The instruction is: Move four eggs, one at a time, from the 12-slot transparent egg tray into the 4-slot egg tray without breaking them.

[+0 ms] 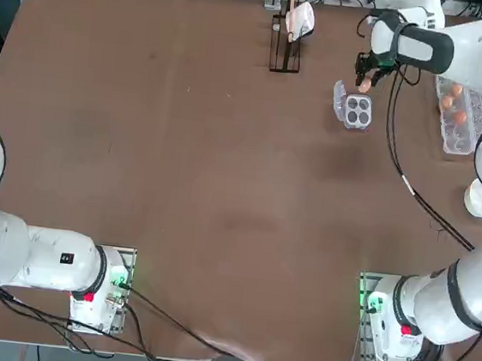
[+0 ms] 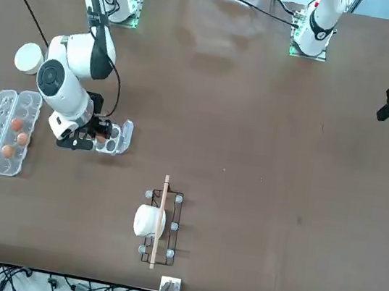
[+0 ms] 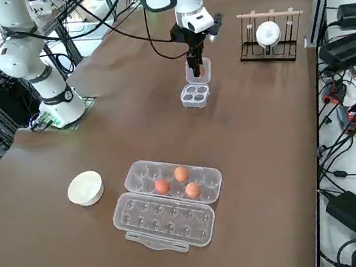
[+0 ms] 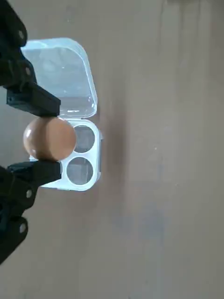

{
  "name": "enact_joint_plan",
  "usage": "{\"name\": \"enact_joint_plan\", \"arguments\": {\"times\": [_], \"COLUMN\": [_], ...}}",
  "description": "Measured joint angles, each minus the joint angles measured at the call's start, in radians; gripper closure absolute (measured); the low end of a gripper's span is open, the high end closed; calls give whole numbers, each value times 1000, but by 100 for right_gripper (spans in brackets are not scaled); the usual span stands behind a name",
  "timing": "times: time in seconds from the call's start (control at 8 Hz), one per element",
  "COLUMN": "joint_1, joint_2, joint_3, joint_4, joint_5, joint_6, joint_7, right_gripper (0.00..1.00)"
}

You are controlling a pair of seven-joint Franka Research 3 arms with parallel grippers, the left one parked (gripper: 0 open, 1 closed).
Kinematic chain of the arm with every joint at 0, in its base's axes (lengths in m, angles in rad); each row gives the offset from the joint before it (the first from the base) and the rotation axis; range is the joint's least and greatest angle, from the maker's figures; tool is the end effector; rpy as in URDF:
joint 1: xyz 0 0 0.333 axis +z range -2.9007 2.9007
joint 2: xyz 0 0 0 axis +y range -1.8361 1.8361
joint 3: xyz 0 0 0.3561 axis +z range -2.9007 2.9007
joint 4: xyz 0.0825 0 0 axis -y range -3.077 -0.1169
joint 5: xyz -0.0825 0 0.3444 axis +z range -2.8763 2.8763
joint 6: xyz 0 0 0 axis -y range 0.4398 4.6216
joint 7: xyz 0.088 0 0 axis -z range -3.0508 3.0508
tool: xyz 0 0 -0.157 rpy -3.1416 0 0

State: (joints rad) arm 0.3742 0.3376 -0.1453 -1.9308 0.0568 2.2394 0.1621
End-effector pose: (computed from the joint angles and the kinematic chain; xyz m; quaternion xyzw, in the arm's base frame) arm 0.5787 0.1435 0.3260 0.9997 0.0193 -0.0118 0.0044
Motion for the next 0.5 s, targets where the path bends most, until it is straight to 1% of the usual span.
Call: {"name": "enact_joint_plan", "arguments": {"times": [0.5], "joint_1": [14], "joint_2": [63], "joint_3": [2], "joint_4": [-4], "joint_5": [0], "joint_6": [41], "joint_7": [0], "right_gripper": [44]}}
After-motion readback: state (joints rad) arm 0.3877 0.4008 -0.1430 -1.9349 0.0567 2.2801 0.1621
